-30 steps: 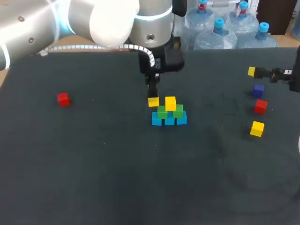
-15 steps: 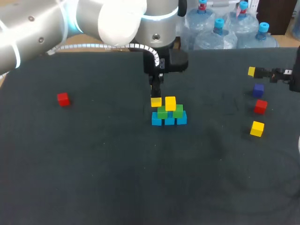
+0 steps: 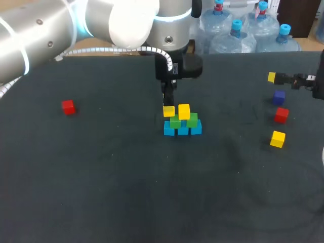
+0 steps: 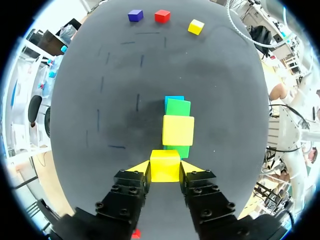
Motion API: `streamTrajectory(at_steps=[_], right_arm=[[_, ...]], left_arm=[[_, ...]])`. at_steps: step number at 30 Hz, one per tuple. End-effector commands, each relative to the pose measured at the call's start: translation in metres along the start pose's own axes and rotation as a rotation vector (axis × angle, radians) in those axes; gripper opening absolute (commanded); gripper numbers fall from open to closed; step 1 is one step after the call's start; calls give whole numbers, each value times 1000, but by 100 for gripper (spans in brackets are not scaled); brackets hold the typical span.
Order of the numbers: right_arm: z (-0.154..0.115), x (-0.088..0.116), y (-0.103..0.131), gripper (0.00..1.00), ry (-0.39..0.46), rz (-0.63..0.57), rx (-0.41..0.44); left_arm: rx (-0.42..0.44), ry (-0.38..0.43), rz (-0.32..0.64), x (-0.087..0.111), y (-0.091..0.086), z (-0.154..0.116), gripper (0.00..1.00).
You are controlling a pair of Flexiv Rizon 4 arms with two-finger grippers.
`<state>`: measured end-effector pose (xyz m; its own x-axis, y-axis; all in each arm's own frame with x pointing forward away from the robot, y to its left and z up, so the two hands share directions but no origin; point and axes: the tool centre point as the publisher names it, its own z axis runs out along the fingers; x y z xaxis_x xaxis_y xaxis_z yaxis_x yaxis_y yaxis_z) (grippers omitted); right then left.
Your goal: Place the blue cubes, place green cubes on the blue cubes, place the yellow cubes on the green cubes, then place the red cubes on the yellow cubes, and place purple cube on the red cubes.
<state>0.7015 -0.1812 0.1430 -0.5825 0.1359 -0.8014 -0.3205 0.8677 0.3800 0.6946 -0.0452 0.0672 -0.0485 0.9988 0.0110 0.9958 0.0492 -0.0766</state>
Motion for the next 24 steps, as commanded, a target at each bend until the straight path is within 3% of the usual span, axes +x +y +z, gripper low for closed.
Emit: streamTrajectory(at_steps=[1, 24], right_arm=[[-1, 0, 0, 100, 2, 1, -2], [-1, 0, 0, 100, 2, 1, -2]], left_arm=[[10, 9, 0, -3, 5, 1, 0], [-7, -2, -25, 4, 12, -9, 0]])
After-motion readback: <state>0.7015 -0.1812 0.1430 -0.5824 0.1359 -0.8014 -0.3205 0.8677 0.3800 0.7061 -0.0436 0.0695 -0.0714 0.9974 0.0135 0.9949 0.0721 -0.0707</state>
